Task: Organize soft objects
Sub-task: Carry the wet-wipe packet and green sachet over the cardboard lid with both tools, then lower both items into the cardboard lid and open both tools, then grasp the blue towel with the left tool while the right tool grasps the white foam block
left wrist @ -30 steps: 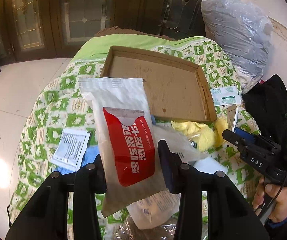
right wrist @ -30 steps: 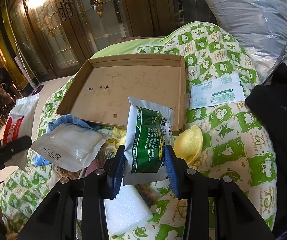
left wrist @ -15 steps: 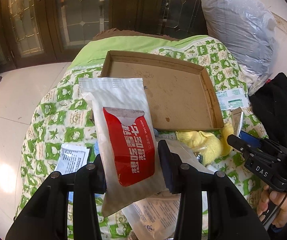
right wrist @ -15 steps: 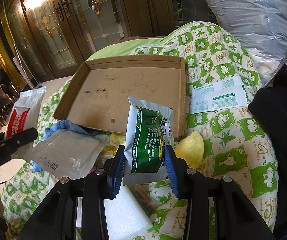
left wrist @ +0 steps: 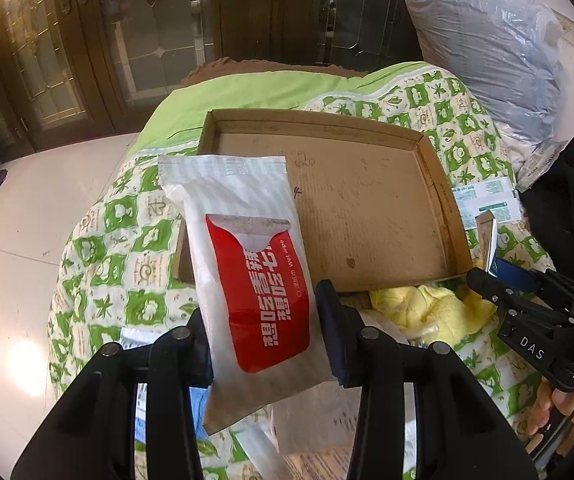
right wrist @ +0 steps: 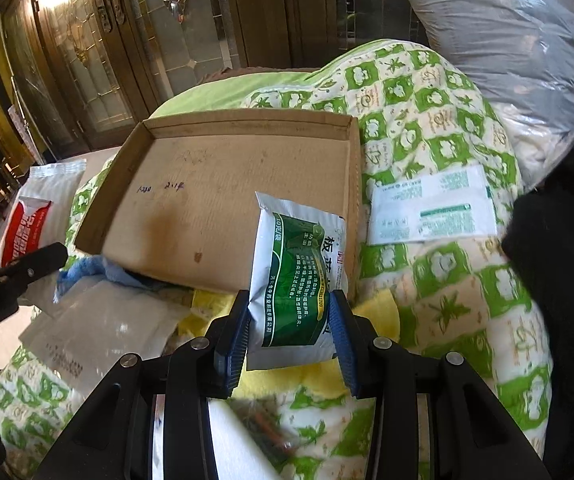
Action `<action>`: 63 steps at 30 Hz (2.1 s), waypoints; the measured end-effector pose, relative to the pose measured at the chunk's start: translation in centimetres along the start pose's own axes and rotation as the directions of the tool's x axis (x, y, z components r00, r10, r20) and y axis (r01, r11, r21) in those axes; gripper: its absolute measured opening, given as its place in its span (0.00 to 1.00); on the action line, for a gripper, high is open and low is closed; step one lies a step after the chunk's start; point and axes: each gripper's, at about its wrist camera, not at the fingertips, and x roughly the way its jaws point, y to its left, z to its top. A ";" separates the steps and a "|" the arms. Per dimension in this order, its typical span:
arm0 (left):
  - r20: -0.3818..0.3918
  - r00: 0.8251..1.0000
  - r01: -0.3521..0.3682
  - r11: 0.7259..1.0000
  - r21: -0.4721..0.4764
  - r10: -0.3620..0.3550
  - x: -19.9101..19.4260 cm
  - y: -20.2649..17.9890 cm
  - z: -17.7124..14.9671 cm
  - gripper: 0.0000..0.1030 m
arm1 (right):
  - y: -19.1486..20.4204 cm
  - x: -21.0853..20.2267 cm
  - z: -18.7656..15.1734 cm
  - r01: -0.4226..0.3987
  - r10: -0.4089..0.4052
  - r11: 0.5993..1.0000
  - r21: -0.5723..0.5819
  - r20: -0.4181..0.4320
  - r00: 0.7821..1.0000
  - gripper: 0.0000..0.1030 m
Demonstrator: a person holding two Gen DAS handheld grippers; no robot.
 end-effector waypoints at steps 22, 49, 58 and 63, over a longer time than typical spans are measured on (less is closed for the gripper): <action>-0.087 0.996 0.015 1.000 -0.014 -0.016 9.1 1.2 4.7 0.38 | 2.6 9.2 6.3 0.020 -0.023 0.998 -0.067 -0.043 0.999 0.37; -0.052 0.999 -0.016 0.999 -0.027 0.014 6.9 3.0 3.4 0.79 | 1.8 8.8 4.8 0.012 -0.012 1.000 -0.025 -0.005 1.000 0.80; -0.045 0.999 0.015 0.990 -0.137 -0.021 3.0 4.9 -1.2 0.79 | -0.3 3.2 2.1 -0.032 0.032 0.999 0.035 0.002 0.999 0.83; -0.031 0.999 0.031 0.984 -0.176 -0.037 0.7 5.8 -3.8 0.79 | -0.8 0.4 -0.4 -0.065 0.066 0.997 0.034 -0.033 0.997 0.83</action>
